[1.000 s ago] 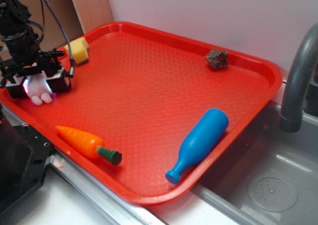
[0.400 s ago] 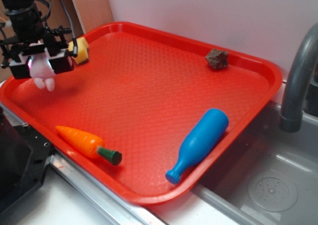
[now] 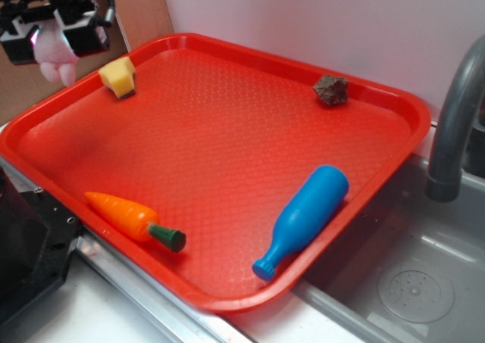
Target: Grab the pink bunny.
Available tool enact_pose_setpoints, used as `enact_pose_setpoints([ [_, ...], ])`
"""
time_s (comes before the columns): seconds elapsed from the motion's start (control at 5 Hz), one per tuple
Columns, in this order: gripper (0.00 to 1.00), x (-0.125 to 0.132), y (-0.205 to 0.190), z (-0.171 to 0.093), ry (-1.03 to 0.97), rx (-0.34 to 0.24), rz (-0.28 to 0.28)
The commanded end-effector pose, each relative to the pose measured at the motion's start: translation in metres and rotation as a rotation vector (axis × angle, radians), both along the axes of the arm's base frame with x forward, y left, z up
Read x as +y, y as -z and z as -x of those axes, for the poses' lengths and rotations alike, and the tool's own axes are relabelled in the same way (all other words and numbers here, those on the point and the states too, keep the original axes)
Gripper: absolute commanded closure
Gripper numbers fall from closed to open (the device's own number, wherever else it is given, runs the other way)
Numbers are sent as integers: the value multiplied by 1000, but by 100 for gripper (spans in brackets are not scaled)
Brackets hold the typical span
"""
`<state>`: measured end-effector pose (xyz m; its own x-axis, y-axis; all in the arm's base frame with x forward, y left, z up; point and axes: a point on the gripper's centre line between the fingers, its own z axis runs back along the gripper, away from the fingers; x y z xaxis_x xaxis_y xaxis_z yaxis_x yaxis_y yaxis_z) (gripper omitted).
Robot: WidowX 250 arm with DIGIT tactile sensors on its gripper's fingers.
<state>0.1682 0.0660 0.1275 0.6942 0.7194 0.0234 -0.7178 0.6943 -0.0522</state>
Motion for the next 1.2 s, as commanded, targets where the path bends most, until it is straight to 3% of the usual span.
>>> enact_pose_setpoints([
  [0.0, 100, -38, -16, -53, 383, 49, -151],
  [0.2, 100, -58, -27, -59, 630, -4, -157],
  [0.4, 100, -72, -45, -43, 880, -22, -157],
  [0.6, 100, -59, -56, -21, 996, -22, -58],
  [0.8, 100, -52, -52, -8, 962, -8, -10],
  [1.0, 100, -51, -47, -9, 930, 24, -43],
])
